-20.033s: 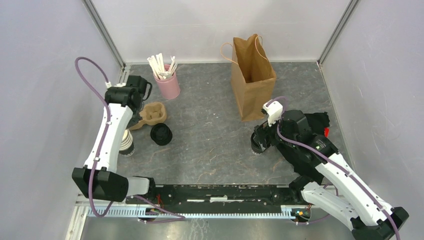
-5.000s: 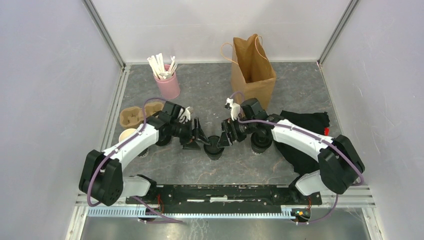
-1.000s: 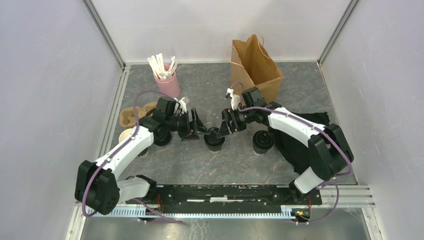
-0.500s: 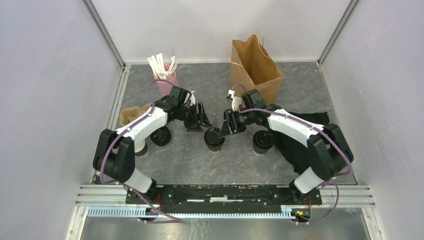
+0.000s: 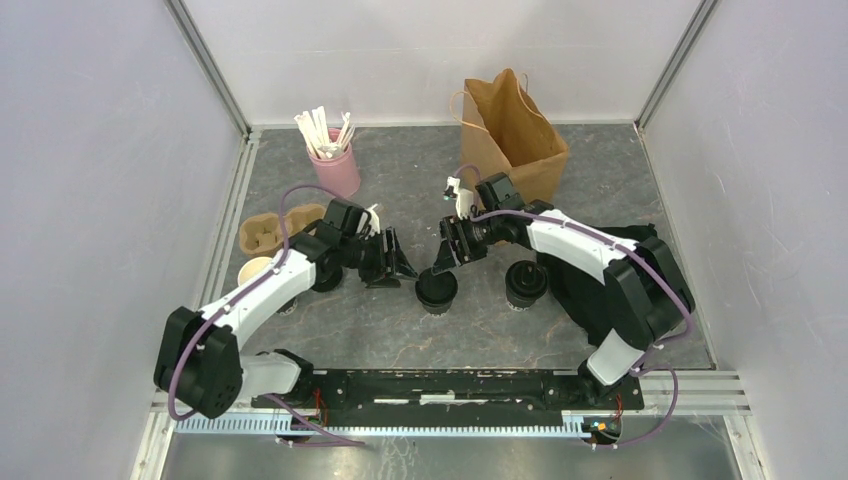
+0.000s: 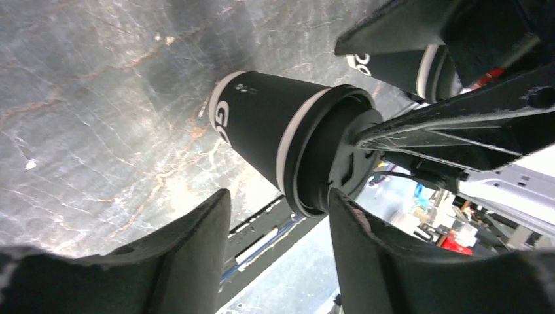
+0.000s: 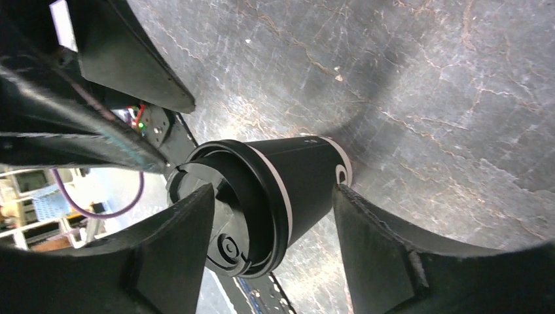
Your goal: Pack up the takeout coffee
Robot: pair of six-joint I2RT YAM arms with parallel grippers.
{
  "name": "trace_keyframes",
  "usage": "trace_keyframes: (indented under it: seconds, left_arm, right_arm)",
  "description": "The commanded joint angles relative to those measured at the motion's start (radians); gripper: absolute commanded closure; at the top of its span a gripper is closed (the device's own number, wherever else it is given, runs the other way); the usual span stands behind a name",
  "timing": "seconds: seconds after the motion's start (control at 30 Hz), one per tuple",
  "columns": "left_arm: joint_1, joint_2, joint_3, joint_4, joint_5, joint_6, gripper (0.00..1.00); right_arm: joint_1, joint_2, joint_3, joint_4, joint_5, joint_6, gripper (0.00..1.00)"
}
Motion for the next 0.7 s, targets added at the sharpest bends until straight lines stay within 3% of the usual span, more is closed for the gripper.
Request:
trace_keyframes:
  seconds: [0.0, 0.13, 0.27, 0.33, 0.47, 0.67]
  left_arm:
    - [-0.006, -0.062, 0.027, 0.003, 0.042, -0.047, 0.32]
    - [-0.006, -0.085, 0.042, -0.014, 0.045, -0.066, 0.24]
    - [-0.010, -0.094, 0.002, 0.019, 0.092, -0.111, 0.22]
    - [-0.014, -0.097, -0.021, 0.020, 0.094, -0.123, 0.28]
    - [-0.022, -0.096, -0.070, 0.018, 0.118, -0.161, 0.50]
    - [-0.035, -0.080, -0.097, 0.052, 0.136, -0.188, 0.52]
  right_arm:
    - [0.004, -0.036, 0.056, -0.070, 0.035, -0.073, 0.23]
    - [0.001, -0.107, 0.033, -0.067, 0.038, -0.036, 0.16]
    - [-0.003, -0.157, -0.030, -0.045, 0.030, -0.022, 0.10]
    - [-0.003, -0.159, -0.063, -0.020, 0.015, -0.013, 0.10]
    - [-0.003, -0.136, -0.086, 0.014, -0.008, 0.003, 0.16]
    - [0.000, -0.117, -0.114, 0.051, -0.036, 0.013, 0.20]
